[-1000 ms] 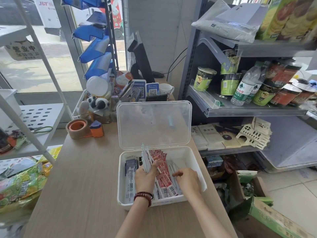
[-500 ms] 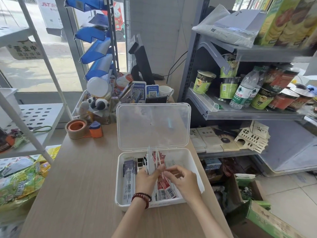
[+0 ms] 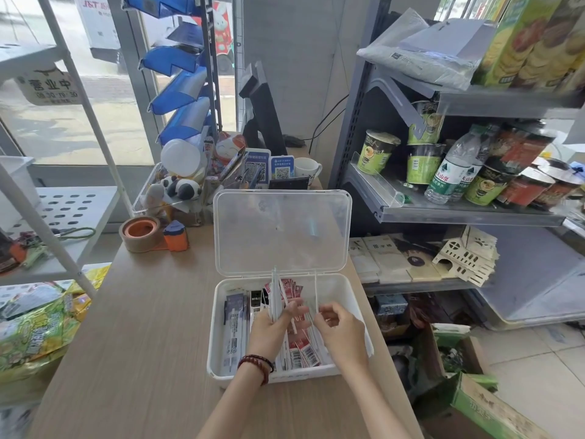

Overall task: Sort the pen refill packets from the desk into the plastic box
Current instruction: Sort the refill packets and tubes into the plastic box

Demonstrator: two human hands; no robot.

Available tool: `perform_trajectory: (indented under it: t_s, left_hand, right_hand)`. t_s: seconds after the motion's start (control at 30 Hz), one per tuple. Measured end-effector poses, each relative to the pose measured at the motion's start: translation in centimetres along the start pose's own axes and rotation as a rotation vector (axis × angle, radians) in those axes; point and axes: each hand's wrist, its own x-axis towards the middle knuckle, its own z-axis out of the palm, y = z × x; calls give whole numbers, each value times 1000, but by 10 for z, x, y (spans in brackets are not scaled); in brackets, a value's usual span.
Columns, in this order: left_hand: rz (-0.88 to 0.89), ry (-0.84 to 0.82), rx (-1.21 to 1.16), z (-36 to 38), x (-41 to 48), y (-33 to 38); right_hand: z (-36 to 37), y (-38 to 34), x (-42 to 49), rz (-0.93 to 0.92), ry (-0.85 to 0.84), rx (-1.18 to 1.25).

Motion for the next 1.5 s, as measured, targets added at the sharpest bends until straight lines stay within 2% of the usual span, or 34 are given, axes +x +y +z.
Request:
perform_trajectory:
  t_s: [0.17,0.43,0.53,0.77,0.9,1.0,1.2,1.33,1.5]
  left_hand:
    - [10,38,11,-1,-1,1]
    - [-31,24,-5,-4,1,-6]
    - [-80,16,-49,-5,-1,-7]
    - [-189,-88,39,-6,-2,-8]
    - [-229,-120,26,-7,0,-11]
    - [-147,-109,53,-3,-4,-5]
    - [12,18,96,-6,1,-3]
    - [45,-64,175,-3,-4,3]
    - [58,-129,182,0,-3,1]
  right_hand:
    - [9,8,4,132,28,-303]
    - [11,14,3,206,35,-449]
    - [10,13,2,196,37,-437]
    - [9,7,1,172,60,-377]
    - [6,0,5,62,13,-160]
    - [3,-1,1,-30,-36,-44]
    - [-2,-4,-5,-136,-48,98]
    - [-4,-11,-8,-143,-109,-7]
    - [-6,-15,-13,-161,-67,-43]
